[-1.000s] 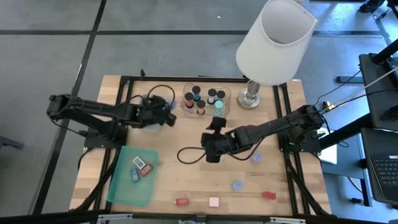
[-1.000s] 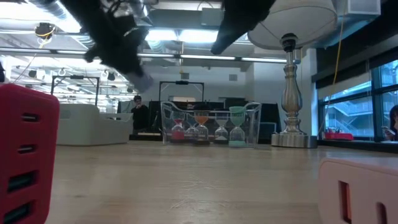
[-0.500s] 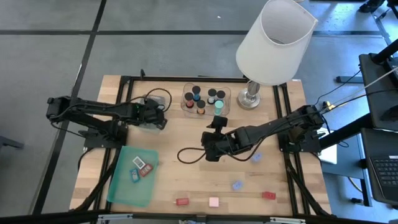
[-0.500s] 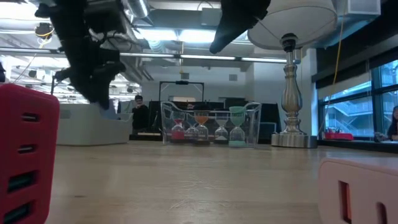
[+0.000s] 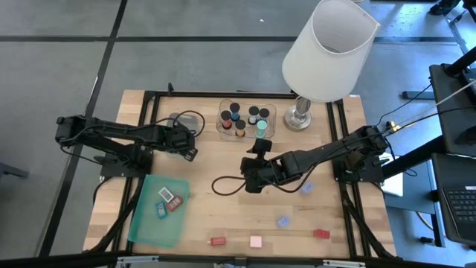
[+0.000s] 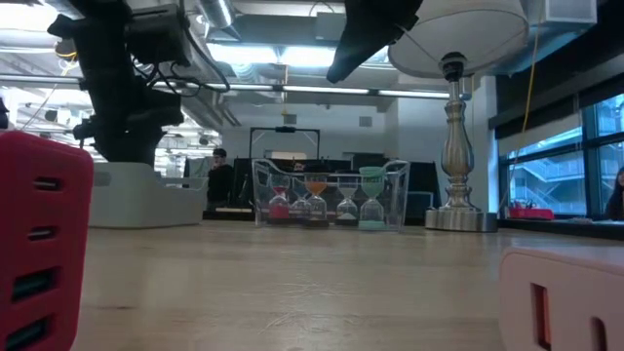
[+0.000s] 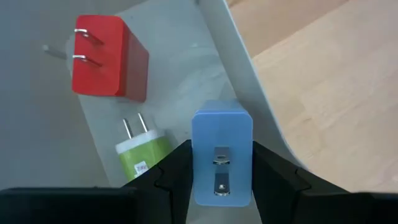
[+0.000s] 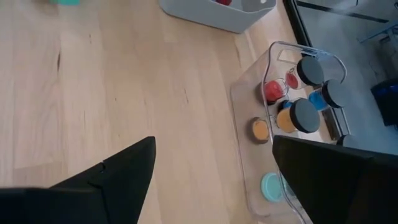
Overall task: Pick & Place Office items
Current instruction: Put the bottom left light purple charger adapter into the gray bin, then put the left red charger adapter into the gray bin
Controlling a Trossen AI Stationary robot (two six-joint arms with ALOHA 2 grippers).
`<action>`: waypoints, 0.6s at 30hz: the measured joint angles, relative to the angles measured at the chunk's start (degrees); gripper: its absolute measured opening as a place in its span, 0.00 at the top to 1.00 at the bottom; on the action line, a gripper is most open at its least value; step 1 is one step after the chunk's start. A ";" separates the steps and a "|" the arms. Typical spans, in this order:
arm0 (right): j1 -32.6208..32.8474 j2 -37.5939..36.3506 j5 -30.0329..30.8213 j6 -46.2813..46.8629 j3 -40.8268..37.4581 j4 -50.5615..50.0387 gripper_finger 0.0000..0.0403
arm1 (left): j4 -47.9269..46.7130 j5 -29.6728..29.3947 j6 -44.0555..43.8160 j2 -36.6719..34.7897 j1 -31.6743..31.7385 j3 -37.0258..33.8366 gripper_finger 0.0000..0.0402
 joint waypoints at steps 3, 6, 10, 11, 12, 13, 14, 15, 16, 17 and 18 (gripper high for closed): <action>0.00 0.00 -0.08 0.00 0.00 -0.04 0.19 | 0.02 -1.07 0.04 0.00 0.00 0.00 0.64; 0.00 0.00 -0.10 -0.02 0.00 -0.04 0.19 | 0.03 -2.07 0.08 0.00 0.00 0.00 0.61; -0.02 0.00 -1.08 -0.17 0.00 -0.06 0.19 | -0.26 -1.99 1.74 0.00 0.00 0.22 0.56; -0.02 0.00 -1.07 -0.17 0.00 -0.06 0.19 | -0.31 -1.74 2.35 0.00 0.00 0.57 0.55; -0.02 0.00 -1.07 -0.17 0.00 -0.04 0.19 | -0.26 -1.35 3.08 0.00 0.00 1.07 0.54; -0.02 0.00 -1.13 -0.17 0.00 -0.06 0.19 | -0.29 -0.90 4.24 0.00 0.00 1.69 0.53; -0.02 0.00 -1.16 -0.17 0.00 -0.06 0.19 | -0.56 -0.21 5.74 -0.01 0.00 2.54 0.52; -0.02 0.00 -1.16 -0.17 0.00 -0.07 0.19 | -0.95 0.55 7.37 -0.08 0.00 3.64 0.52; -0.02 0.00 -1.18 -0.18 0.00 -0.06 0.19 | -1.39 1.48 8.71 -0.14 0.00 4.98 0.51; -0.02 0.00 -1.18 -0.19 0.00 -0.06 0.19 | -1.95 2.37 9.47 -0.15 0.00 6.58 0.51; -0.02 0.00 -1.18 -0.17 0.00 -0.07 0.19 | -2.67 3.20 10.00 -0.15 0.00 8.20 0.51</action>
